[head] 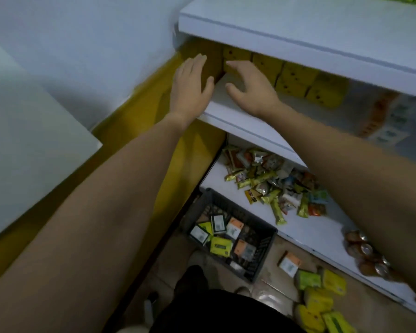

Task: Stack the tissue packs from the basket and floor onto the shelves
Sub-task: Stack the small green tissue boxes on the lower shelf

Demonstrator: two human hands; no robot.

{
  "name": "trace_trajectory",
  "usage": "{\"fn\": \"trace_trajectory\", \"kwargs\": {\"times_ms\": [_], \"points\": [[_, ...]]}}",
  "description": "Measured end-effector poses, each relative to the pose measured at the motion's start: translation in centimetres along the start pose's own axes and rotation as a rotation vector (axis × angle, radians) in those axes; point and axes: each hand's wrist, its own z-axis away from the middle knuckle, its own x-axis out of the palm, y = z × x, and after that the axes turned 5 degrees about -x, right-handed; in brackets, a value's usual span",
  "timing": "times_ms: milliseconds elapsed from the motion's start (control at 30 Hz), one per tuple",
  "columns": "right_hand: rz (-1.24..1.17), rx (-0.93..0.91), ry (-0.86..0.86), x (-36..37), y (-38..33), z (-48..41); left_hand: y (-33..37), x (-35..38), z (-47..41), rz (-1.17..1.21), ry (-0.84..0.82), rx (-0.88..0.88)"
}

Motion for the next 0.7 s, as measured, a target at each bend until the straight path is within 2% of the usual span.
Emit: {"fn": "trace_trajectory", "kwargs": {"times_ms": [233,467,700], "points": [[-0.089,0.113,-0.17,8.0,3.7,7.7,-2.7,6.0,8.8,0.034,-0.17,-0.085],[-0.151,0.299,-0.3,17.2,10.0,15.7,-6.9,16.3,14.9,0.01,-0.422,-0.167],[-0.228,0.565,-0.415,33.5,17.2,27.2,-16.8,30.9,23.5,0.066,-0.708,-0.125]]}}
